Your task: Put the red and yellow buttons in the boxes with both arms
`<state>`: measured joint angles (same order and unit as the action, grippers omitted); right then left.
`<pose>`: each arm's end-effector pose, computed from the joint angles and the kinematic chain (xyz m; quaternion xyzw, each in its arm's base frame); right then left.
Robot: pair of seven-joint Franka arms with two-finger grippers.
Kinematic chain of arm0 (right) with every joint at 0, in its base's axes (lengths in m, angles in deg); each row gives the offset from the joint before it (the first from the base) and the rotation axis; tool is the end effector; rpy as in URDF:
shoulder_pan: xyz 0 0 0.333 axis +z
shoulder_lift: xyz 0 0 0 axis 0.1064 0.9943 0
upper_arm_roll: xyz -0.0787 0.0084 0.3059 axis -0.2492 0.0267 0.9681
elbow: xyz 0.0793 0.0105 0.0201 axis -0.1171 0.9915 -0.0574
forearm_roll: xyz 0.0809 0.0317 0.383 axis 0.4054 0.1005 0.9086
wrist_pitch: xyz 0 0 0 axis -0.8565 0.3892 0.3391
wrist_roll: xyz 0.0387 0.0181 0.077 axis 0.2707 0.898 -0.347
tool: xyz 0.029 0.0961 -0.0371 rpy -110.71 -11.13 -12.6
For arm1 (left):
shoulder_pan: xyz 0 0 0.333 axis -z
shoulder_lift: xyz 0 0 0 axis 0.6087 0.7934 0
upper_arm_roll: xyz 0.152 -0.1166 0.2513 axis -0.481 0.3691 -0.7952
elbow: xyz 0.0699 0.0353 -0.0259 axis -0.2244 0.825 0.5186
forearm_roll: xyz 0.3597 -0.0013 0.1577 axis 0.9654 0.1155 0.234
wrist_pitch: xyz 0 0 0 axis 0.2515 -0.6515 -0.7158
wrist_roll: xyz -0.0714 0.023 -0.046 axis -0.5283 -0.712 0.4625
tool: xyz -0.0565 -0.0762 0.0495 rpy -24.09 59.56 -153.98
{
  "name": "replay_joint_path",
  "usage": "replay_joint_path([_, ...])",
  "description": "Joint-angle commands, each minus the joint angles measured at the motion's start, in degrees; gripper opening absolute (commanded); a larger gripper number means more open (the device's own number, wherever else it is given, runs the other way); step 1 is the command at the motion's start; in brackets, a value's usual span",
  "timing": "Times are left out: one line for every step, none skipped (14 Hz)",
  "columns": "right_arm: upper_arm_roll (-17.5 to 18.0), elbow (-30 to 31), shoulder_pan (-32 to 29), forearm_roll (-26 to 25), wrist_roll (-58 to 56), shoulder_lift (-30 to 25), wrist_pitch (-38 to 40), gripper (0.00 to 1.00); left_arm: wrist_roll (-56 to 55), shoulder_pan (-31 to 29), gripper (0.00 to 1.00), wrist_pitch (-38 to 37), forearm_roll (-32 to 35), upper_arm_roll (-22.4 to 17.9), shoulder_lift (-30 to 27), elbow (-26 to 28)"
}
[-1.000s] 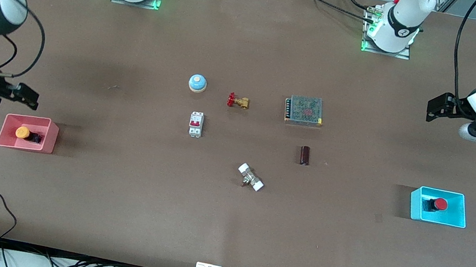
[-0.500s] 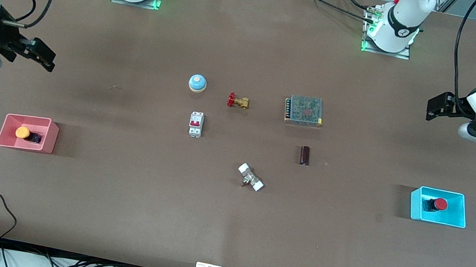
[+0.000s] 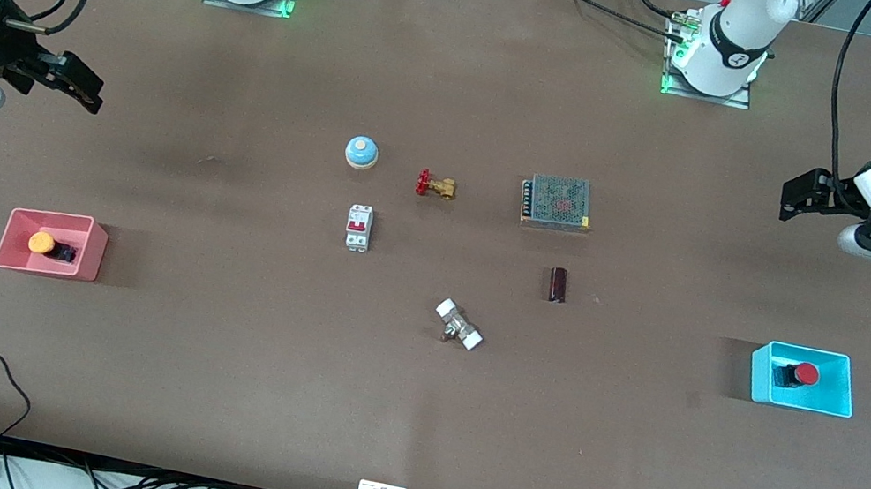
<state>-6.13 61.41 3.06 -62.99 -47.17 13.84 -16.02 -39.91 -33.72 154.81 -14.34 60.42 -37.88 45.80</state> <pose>0.5579 0.0387 0.5618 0.9988 -0.0484 0.0012 0.0076 0.5489 -0.0504 0.5663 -0.9980 0.0515 0.0350 0.0089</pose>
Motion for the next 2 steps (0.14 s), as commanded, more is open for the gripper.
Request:
replay_joint_path([-0.71, 1.22, 0.67, 0.81, 0.97, -1.43, 0.35, 1.0, 0.88, 0.18, 1.0, -1.21, 0.66, -0.13, -0.06, -1.07])
replay_joint_path([-0.71, 1.22, 0.67, 0.81, 0.97, -1.43, 0.35, 1.0, 0.88, 0.18, 1.0, -1.21, 0.66, -0.13, -0.06, -1.07])
